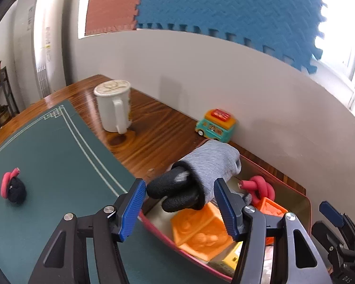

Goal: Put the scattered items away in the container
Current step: 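Carry the sock and pink knot over the red box and release both, then return to the table and grasp the second pink foam knot with the left tool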

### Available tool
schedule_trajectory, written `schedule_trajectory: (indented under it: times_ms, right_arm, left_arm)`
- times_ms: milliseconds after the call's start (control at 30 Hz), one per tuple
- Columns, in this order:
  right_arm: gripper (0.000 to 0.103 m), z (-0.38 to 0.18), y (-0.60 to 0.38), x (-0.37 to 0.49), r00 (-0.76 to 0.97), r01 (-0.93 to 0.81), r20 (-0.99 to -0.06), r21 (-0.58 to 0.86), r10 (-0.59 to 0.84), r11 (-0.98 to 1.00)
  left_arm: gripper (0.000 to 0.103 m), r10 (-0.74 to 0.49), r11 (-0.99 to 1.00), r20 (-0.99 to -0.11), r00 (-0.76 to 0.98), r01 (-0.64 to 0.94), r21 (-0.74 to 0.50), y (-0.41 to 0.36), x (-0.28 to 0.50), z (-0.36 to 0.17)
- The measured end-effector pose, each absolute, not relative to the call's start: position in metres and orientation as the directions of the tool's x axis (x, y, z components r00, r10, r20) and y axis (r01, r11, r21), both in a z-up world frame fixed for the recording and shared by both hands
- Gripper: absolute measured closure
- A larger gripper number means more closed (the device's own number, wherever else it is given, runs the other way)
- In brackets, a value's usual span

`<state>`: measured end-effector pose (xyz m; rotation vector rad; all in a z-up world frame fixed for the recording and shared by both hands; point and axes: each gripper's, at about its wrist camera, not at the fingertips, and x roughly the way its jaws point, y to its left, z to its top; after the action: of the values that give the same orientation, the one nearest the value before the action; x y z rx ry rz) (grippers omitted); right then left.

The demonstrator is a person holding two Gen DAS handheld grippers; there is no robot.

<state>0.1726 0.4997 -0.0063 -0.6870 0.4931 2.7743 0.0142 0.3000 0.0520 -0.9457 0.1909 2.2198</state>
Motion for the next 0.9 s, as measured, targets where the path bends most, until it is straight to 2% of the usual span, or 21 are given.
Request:
schedule_trajectory:
  times_ms: [533, 633, 700, 900]
  right_arm:
    - [0.024, 0.014, 0.449, 0.164, -0.878, -0.207, -0.473, 0.236, 0.074, -0.95]
    - [0.024, 0.018, 0.433, 0.155, -0.879, -0.166, -0.476, 0.225, 0.04, -0.96]
    - [0.024, 0.02, 0.423, 0.149, -0.876, -0.139, -0.481, 0.225, 0.014, -0.964]
    - [0.024, 0.022, 0.391, 0.13, -0.867, -0.078, -0.497, 0.217, -0.041, -0.973]
  left_arm:
    - [0.041, 0.53, -0.788, -0.666, -0.525, -0.595, -0.158, 0.238, -0.005, 0.052]
    - [0.04, 0.499, -0.82, -0.671, -0.549, -0.549, -0.161, 0.211, -0.016, 0.05]
    - [0.032, 0.473, -0.846, -0.668, -0.575, -0.508, -0.162, 0.187, -0.026, 0.048]
    - [0.032, 0.361, -0.916, -0.673, -0.646, -0.382, -0.125, 0.113, -0.061, 0.041]
